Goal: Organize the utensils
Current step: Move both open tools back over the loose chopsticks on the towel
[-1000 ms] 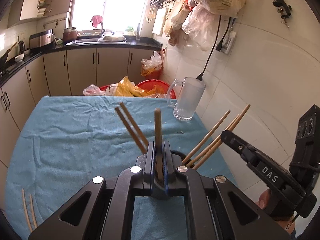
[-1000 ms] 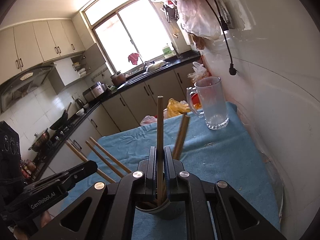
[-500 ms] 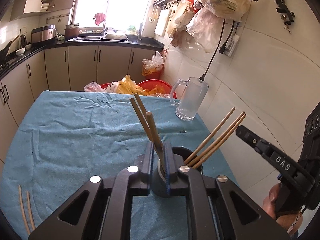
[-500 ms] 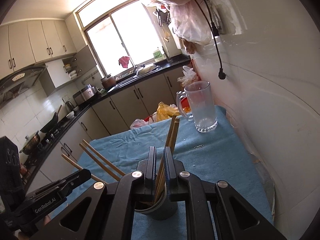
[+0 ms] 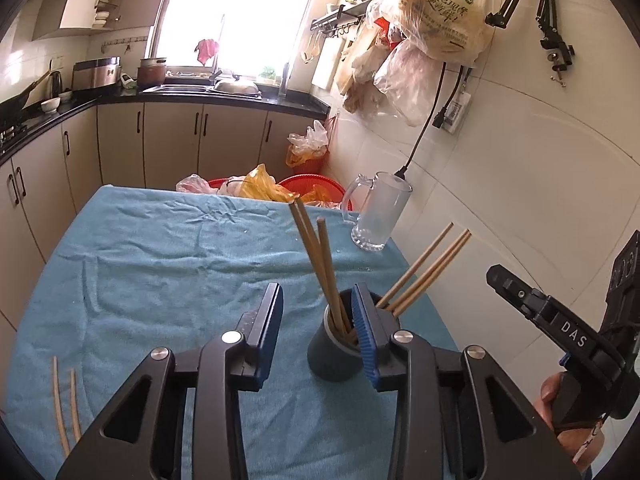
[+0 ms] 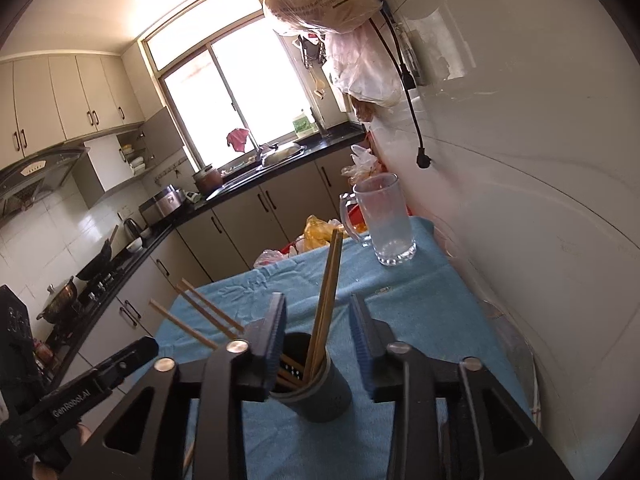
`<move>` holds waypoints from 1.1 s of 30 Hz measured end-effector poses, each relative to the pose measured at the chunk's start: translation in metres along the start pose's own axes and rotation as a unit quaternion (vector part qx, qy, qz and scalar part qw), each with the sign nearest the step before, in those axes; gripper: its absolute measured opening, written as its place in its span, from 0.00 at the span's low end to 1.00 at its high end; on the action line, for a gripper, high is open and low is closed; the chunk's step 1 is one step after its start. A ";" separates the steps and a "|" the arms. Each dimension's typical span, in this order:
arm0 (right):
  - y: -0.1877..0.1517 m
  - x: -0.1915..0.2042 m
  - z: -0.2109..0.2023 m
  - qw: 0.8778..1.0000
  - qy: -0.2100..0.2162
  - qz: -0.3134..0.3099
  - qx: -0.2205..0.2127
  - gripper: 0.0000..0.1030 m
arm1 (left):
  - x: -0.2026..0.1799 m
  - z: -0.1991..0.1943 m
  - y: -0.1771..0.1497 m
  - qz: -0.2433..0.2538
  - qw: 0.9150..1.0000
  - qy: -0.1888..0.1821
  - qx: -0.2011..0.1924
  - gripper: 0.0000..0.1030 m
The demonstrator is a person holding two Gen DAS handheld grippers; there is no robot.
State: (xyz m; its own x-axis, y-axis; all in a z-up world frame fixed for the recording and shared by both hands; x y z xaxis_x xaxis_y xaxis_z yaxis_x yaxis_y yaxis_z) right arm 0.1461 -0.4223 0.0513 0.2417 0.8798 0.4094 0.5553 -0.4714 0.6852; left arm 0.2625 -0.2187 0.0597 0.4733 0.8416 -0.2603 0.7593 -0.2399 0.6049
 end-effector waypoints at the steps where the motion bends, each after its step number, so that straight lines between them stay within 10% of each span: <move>1: -0.004 0.001 -0.001 1.000 -0.003 -0.001 0.001 0.43 | 0.000 -0.002 -0.004 0.001 1.000 0.001 0.001 0.34; 17: -0.038 0.010 -0.025 0.999 -0.049 0.002 -0.011 0.78 | 0.007 -0.027 -0.048 -0.004 1.000 0.020 0.010 0.51; 33: -0.088 0.034 -0.057 0.999 -0.042 -0.024 0.003 0.85 | 0.025 -0.097 -0.122 -0.014 0.999 0.049 0.008 0.60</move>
State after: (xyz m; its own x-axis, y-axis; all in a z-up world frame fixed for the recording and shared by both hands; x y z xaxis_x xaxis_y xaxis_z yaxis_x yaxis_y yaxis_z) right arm 0.0599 -0.3542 0.0397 0.2800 0.9038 0.3238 0.5734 -0.4279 0.6986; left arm 0.1382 -0.1220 0.0521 0.4061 0.8913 -0.2014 0.7794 -0.2228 0.5857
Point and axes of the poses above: each gripper's, at about its wrist camera, not at the fingertips, and z roughly the way its jaws point, x to its left, y to its top, the point moved 1 cm from there along z, roughly the way its jaws point, and after that the axes turned 15 degrees about x, right-handed, at the moved point
